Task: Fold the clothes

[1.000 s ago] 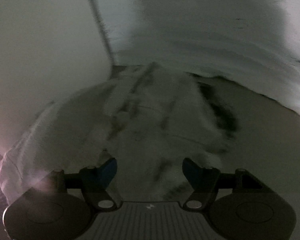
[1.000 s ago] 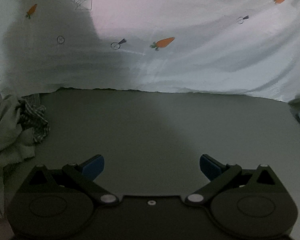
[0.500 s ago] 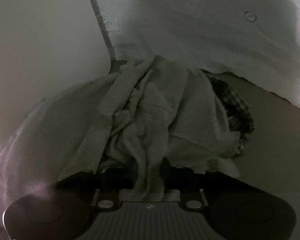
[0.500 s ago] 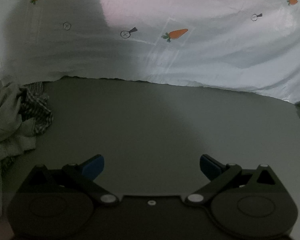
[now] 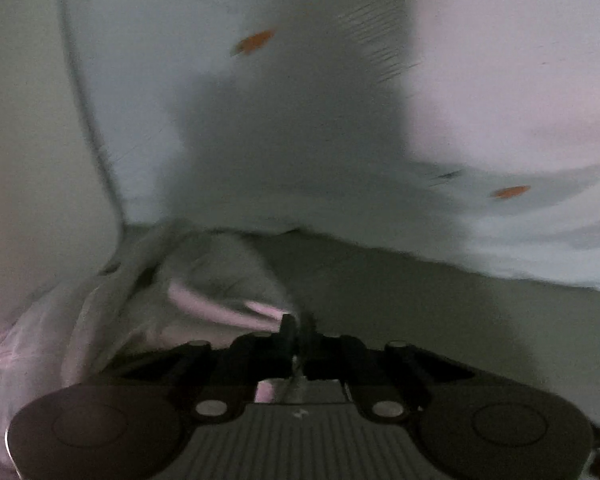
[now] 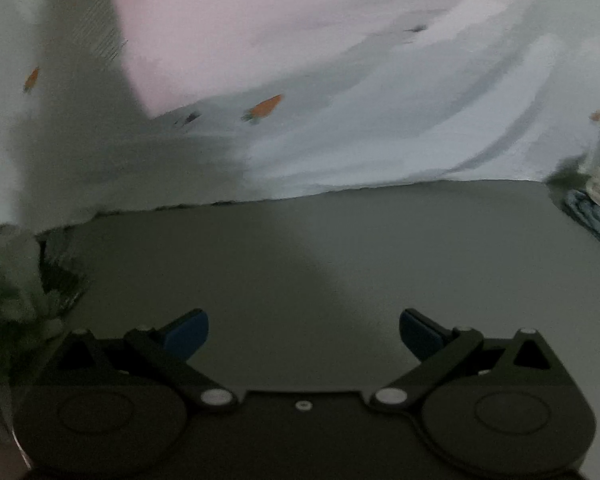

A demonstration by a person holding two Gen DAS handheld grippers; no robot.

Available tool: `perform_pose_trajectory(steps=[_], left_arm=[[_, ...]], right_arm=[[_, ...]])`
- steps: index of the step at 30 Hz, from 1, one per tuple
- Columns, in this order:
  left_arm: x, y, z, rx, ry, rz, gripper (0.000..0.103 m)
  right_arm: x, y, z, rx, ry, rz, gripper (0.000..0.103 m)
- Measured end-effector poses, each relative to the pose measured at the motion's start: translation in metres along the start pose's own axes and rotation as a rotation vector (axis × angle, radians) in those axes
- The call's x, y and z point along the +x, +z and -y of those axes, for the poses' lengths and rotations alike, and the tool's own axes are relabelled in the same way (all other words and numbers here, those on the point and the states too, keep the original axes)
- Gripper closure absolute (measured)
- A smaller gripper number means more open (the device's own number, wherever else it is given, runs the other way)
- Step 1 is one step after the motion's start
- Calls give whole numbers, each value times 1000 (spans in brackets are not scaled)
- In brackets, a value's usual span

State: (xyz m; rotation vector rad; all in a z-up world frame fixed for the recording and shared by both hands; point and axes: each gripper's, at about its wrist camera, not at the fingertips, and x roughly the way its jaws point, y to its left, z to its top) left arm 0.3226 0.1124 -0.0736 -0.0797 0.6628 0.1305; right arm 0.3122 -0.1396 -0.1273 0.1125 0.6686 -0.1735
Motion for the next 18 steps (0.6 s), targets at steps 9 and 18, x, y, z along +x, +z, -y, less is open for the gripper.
perform_pose_trajectory(steps=[9,18], left_arm=[[-90,-12,195,169,-358,100,103],[-54,-41,164,43,-145,-98,98]], right_arm=[[-55,1,153,146,-62,52,0],[-51,2,189,238,-46,54,0]])
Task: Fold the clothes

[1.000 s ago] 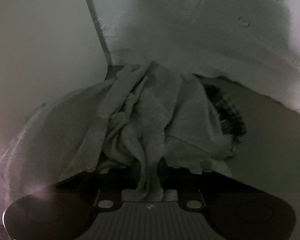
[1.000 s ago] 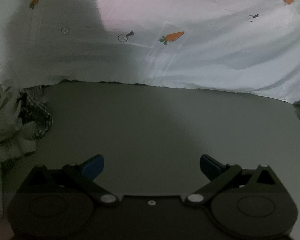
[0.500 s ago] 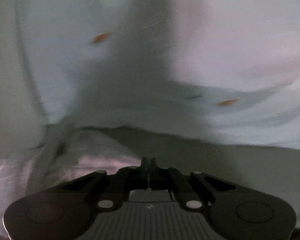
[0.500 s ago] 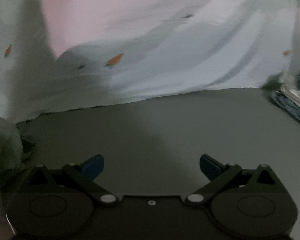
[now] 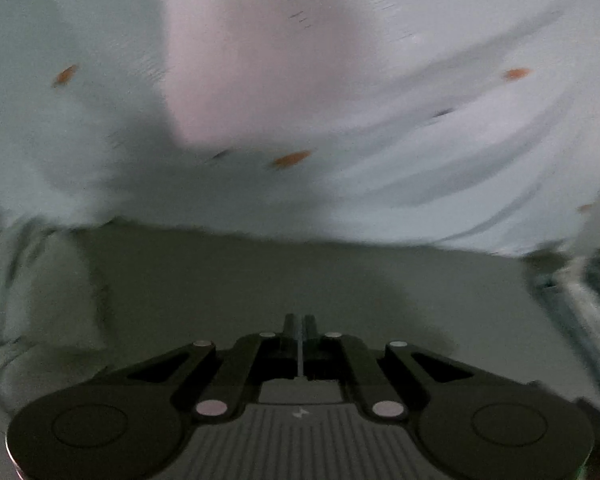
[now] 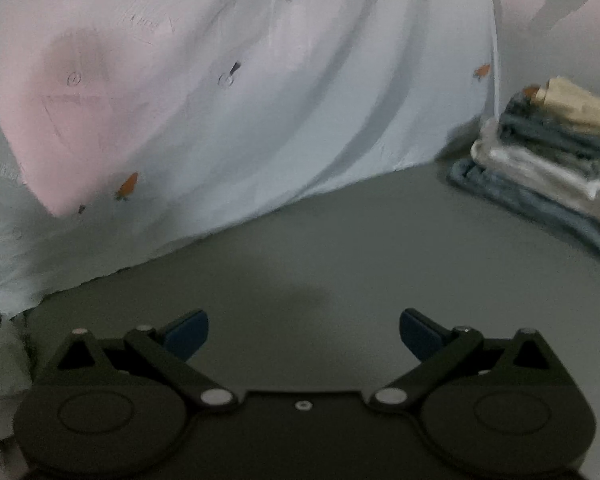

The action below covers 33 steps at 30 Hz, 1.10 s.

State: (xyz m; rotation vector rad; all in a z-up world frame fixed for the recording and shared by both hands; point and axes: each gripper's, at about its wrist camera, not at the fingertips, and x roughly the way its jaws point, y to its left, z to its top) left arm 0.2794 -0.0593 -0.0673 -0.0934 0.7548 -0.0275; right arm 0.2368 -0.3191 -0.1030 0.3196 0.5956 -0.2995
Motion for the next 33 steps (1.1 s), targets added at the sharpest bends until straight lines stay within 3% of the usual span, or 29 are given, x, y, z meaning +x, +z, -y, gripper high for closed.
perform_pose_trajectory(steps=[2,5,7,13,16,19,21,22,24,25,30,33], left_arm=[[5,-3,-38,-56,42,-27,90],[20,-3,-105,-116,170,-58,72],[33,-4,-157,-146,262,-73,68],[66,7,-281,-240,387,-74,43],[85,14,-316,-212,398,-32,29],[113,22,-330,-118,440,-24,27],[127,25,-332,-119,489,-41,28],[133,24,-336,-147,495,-51,34],[139,24,-349,-230,475,-64,72],[137,24,-351,-260,462,-61,97],[115,32,-326,-273,360,-24,99],[98,40,-297,-279,239,-17,99]], right_arm=[[6,-8,-19,-9,19,-20,0],[17,-21,-55,-57,15,-54,0],[27,-30,-79,-83,11,-79,0],[72,-45,-150,-147,1,-175,0],[90,-49,-184,-182,5,-206,0],[100,-53,-211,-217,15,-218,0],[104,-57,-224,-248,19,-217,0],[105,-60,-229,-264,21,-219,0],[104,-64,-234,-287,22,-225,0],[103,-66,-234,-295,24,-229,0],[98,-73,-221,-290,25,-246,0],[93,-68,-202,-248,31,-233,0]])
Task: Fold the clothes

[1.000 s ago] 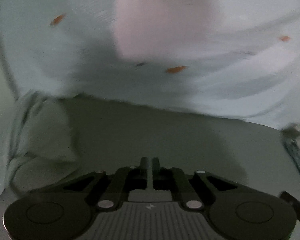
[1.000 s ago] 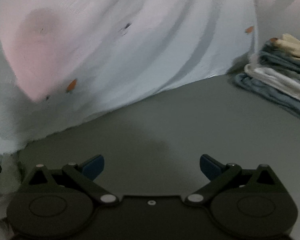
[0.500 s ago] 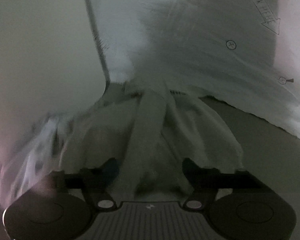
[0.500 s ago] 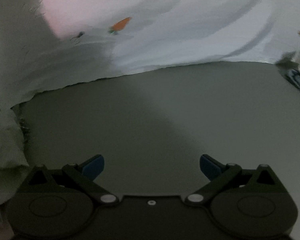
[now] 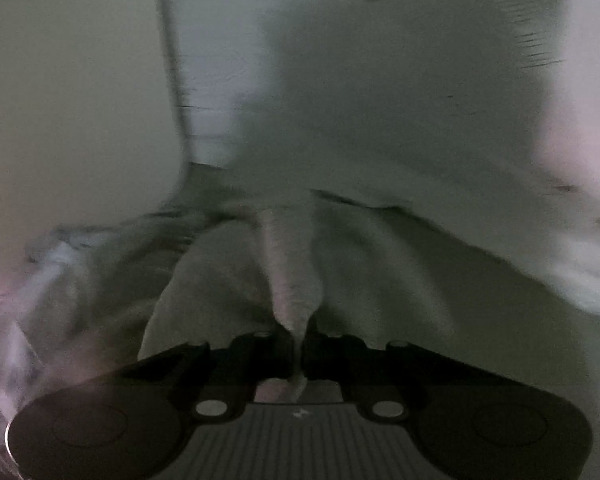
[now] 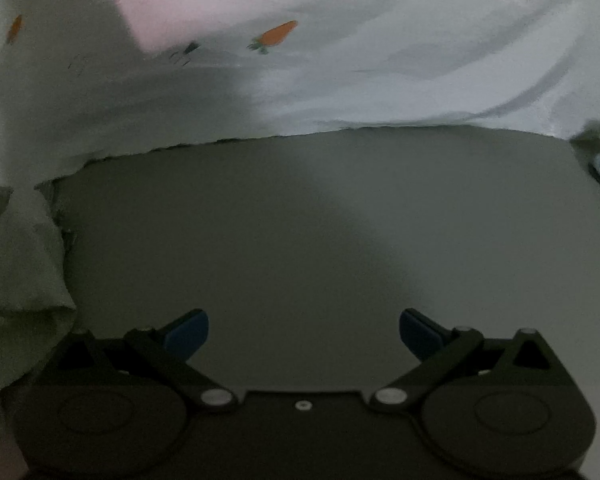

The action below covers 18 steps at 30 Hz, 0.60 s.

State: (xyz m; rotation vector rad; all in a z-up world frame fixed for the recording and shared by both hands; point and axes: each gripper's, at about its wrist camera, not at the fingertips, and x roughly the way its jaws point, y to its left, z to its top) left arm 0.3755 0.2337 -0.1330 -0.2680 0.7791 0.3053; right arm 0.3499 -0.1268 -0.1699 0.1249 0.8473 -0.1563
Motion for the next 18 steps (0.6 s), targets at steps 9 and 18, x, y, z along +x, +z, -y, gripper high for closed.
perform_pose_trajectory(steps=[9,18], left_arm=[[-106,-21,139,-3,-434,28,100],[-223,-27,315,54,-788,186,99]], right_arm=[[-57,-2,118,123,2,134,0],[-120,-1,293,286,-160,234,0]])
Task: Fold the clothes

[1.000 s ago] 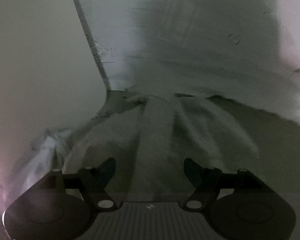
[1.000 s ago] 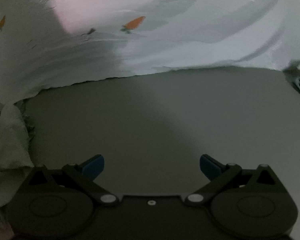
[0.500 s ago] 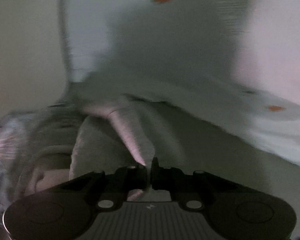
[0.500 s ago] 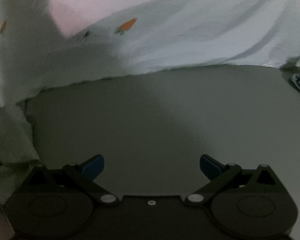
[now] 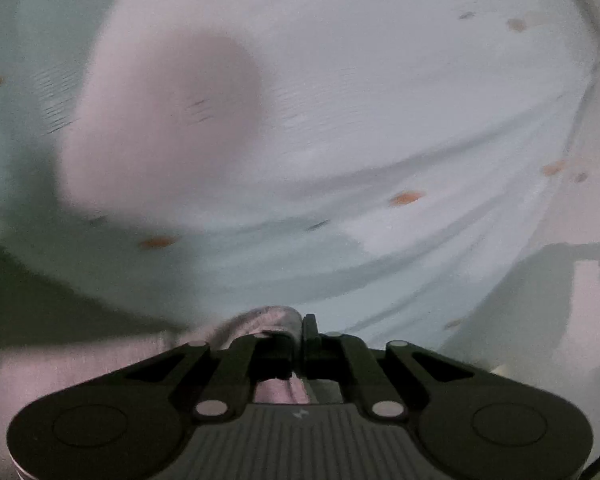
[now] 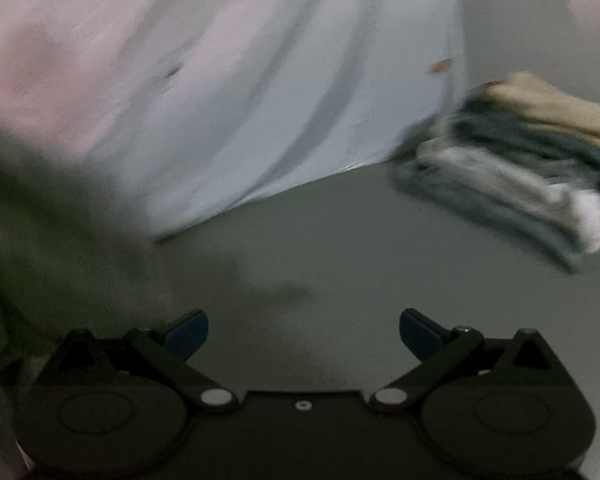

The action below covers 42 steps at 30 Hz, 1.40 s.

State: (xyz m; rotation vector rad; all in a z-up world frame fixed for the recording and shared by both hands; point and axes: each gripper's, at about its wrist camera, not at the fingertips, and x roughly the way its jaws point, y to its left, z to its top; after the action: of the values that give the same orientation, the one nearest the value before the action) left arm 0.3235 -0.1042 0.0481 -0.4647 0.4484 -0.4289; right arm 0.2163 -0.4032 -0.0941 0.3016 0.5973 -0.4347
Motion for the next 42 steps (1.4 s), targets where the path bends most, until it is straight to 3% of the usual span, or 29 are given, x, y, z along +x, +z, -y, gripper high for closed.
perform_pose_trajectory(steps=[2,3,5,8,12,14,16,20,21,23,25,28,31,33,36,37,40,42], left_arm=[[3,19,21,-6,-47,65,99],[5,29,27,12,-33,113,99],[12,40,26,45,41,173,99],[32,44,-23,-34,168,141,98],[50,23,-126,-113,444,-13,95],[51,4,-181,-207,571,-141,82],[41,-19,-218,-267,627,-222,79],[16,-59,-245,-211,686,-322,60],[11,-69,-252,-218,692,-352,59],[2,-81,-256,-257,662,-393,59],[1,-94,-257,-291,586,-436,59],[14,-101,-232,-255,466,-483,55],[42,-103,-203,-202,343,-519,45],[57,-109,-192,-208,273,-546,44],[85,-118,-169,-180,171,-587,34],[94,-120,-160,-156,156,-598,31],[115,-135,-147,-74,167,-620,33],[123,-143,-145,-33,214,-623,53]], right_arm=[[-2,6,22,27,-27,11,0],[-2,7,29,38,-35,15,0],[0,9,37,56,-50,18,0],[3,6,38,57,-44,12,0],[15,-3,23,28,-29,-10,0],[27,-11,11,19,-28,-45,0],[38,-18,-5,10,-14,-88,0],[53,-25,-37,-26,37,-143,1],[57,-26,-45,-33,56,-155,2],[69,-25,-57,-57,98,-176,7],[81,-24,-69,-73,137,-206,16],[90,-25,-79,-76,186,-259,32],[97,-29,-87,-87,225,-302,38],[99,-33,-91,-101,221,-331,43],[98,-35,-90,-110,216,-350,44],[97,-34,-88,-109,210,-346,44],[92,-32,-79,-101,185,-331,44],[89,-30,-73,-93,164,-320,44]])
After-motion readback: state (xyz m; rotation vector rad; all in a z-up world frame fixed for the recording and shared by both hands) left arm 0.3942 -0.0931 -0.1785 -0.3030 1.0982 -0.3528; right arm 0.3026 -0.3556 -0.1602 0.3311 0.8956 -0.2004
